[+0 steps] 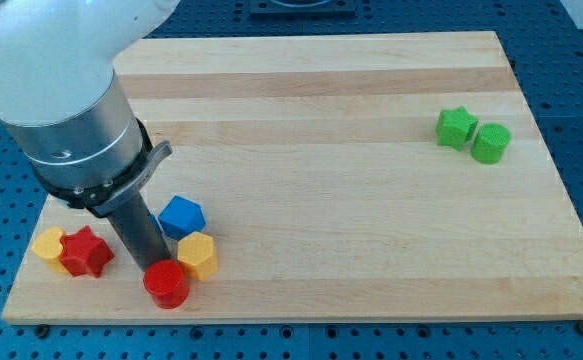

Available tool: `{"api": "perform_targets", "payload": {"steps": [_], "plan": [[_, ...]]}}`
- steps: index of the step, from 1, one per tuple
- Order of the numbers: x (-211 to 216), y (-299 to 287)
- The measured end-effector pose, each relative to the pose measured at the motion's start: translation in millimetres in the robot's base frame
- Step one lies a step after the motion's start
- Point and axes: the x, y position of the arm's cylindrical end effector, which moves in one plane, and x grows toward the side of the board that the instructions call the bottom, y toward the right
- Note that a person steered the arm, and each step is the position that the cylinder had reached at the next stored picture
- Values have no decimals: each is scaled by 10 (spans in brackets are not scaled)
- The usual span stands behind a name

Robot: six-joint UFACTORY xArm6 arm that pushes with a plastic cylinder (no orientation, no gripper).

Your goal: Separate the yellow hexagon and the red circle

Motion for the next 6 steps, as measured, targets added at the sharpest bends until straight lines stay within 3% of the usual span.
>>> {"api": "perform_targets", "payload": {"steps": [3,6], "plan": [[7,-211],[217,306]]}}
